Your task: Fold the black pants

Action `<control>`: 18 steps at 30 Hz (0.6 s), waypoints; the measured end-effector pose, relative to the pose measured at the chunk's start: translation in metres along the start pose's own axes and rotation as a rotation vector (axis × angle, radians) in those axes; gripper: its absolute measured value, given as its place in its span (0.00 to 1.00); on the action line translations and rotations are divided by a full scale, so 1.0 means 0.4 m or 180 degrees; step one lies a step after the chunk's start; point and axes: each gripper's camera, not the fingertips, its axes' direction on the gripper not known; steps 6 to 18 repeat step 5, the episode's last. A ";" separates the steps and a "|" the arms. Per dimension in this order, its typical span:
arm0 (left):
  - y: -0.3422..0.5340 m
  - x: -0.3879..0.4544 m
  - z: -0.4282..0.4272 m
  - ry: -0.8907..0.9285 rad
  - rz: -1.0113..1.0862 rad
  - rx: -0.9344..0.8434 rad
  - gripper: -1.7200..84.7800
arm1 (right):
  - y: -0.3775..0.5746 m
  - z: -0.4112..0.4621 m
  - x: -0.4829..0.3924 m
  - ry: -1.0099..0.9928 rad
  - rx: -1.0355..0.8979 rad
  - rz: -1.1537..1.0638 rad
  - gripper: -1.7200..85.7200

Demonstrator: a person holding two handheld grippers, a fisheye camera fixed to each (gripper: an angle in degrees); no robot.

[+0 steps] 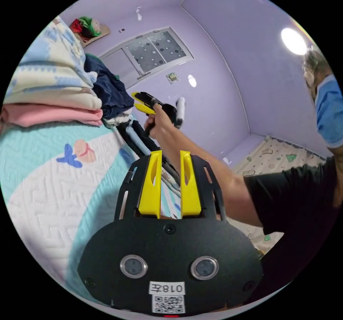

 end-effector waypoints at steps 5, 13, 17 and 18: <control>0.008 0.021 0.021 -0.0140 -0.0258 0.0122 0.11 | -0.058 0.203 0.014 0.0312 -0.0652 0.0204 0.18; 0.008 0.021 0.021 -0.0140 -0.0258 0.0122 0.11 | -0.058 0.203 0.014 0.0312 -0.0652 0.0204 0.18; 0.008 0.021 0.021 -0.0140 -0.0258 0.0122 0.11 | -0.058 0.203 0.014 0.0312 -0.0652 0.0204 0.18; 0.008 0.021 0.021 -0.0140 -0.0258 0.0122 0.11 | -0.058 0.203 0.014 0.0312 -0.0652 0.0204 0.18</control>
